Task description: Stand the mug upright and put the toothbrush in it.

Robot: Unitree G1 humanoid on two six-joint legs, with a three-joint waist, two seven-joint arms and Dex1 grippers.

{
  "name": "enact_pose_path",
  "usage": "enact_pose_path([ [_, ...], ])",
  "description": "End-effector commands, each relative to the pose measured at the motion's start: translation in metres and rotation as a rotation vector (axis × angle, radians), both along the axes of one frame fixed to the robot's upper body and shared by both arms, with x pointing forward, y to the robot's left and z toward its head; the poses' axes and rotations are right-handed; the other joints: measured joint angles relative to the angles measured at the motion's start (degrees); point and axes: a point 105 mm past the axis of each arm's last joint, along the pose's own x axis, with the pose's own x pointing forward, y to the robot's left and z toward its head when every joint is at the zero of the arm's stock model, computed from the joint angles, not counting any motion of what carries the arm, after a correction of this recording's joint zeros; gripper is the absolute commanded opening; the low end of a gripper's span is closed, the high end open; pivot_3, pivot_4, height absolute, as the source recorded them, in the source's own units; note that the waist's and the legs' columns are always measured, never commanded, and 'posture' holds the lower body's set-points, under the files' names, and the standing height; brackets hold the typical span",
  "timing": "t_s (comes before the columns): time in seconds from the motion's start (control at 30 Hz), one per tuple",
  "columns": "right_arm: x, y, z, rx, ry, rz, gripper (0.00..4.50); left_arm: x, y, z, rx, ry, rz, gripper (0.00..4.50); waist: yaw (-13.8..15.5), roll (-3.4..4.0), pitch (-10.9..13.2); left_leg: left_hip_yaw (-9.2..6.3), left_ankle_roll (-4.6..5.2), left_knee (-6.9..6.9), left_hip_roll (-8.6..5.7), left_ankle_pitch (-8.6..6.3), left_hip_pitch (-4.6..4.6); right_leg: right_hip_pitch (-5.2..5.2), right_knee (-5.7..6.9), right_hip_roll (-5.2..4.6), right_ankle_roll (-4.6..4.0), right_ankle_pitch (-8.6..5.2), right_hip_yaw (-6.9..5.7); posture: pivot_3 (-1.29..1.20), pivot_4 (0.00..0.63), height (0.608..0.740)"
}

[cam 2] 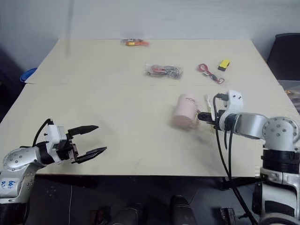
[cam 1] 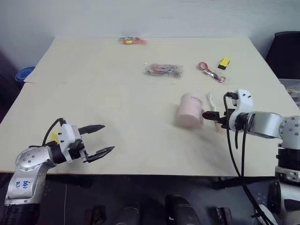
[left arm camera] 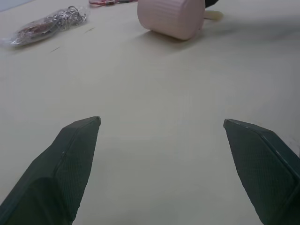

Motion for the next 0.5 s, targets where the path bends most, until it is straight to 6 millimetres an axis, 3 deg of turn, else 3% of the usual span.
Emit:
enact_pose_path([
  [0.03,-0.001,0.017,-0.007,-0.001,0.050,0.089,4.50,-0.002,0.002,0.013,0.001,-0.064,0.018,4.47,-0.39,0.00,0.00,-0.01,0.00,-0.02,0.01,0.00,0.00,0.00,0.02,0.00,0.00,0.00,0.00,0.00,0.150,0.740],
  [0.2,0.005,0.021,-0.012,-0.012,0.104,0.102,4.50,-0.004,0.000,0.010,-0.006,-0.070,0.027,4.47,-0.89,-0.09,-0.05,-0.01,0.01,-0.02,-0.02,0.00,0.02,-0.01,0.05,-0.01,0.00,0.00,0.00,0.00,0.150,0.740],
  [0.5,0.013,0.014,0.001,-0.169,0.048,0.126,4.50,-0.008,0.000,0.006,-0.016,-0.075,0.055,4.47,-0.81,-0.12,-0.07,-0.01,0.01,-0.03,-0.04,-0.01,0.01,-0.02,0.04,-0.01,0.00,0.00,0.01,0.00,0.150,0.740],
])
